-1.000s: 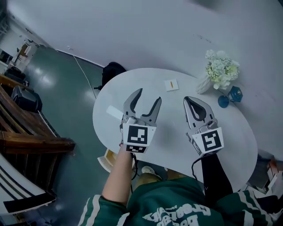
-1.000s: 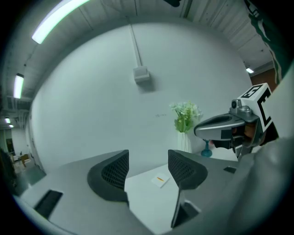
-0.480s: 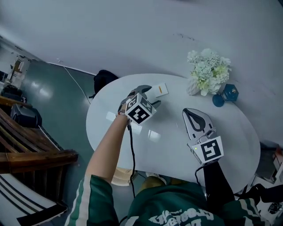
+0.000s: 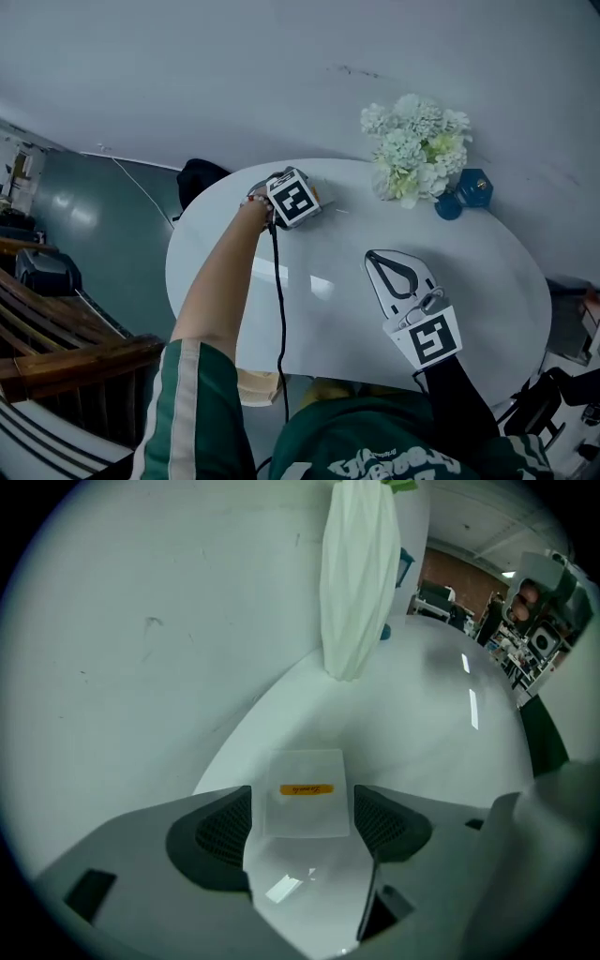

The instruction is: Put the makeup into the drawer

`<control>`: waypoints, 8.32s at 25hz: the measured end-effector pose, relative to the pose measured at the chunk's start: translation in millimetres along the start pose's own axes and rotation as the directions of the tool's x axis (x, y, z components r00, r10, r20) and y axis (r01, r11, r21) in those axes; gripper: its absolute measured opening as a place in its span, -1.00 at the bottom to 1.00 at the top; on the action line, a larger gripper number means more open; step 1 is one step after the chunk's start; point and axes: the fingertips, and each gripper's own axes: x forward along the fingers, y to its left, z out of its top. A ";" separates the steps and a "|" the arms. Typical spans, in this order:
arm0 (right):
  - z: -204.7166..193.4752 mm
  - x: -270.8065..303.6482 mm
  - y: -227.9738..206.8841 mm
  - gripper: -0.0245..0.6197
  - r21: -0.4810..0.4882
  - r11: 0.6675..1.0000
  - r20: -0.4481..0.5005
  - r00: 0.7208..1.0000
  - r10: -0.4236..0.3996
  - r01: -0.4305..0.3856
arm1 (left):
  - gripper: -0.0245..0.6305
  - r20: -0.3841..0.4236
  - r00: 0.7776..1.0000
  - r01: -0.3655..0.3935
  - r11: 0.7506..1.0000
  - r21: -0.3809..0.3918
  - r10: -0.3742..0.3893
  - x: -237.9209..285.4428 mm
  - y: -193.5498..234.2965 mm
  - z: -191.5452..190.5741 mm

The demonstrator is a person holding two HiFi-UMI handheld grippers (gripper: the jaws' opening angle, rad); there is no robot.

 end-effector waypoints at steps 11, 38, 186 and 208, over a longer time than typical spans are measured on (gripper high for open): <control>-5.2 -10.3 1.1 -0.91 0.003 1.000 -0.002 1.000 0.005 -0.005 | -0.05 -0.123 0.983 0.132 0.991 -0.039 -0.136 8.5 -21.2 -10.3; 94.5 -26.5 124.7 -0.91 -0.131 0.991 0.161 0.986 0.033 -0.012 | -0.05 0.387 0.578 -0.294 0.626 -0.722 0.718 -343.2 -163.4 -85.2; 49.5 0.2 375.1 -0.91 -0.183 0.889 0.044 0.900 0.434 -0.420 | -0.01 -0.068 0.843 -0.485 0.701 -0.522 0.533 -172.9 -368.3 -360.8; 91.7 -22.0 415.9 -0.91 -0.222 0.890 0.101 0.898 0.428 -0.399 | -0.01 -0.078 0.412 -0.536 0.172 -0.827 0.908 -430.8 -372.4 -347.3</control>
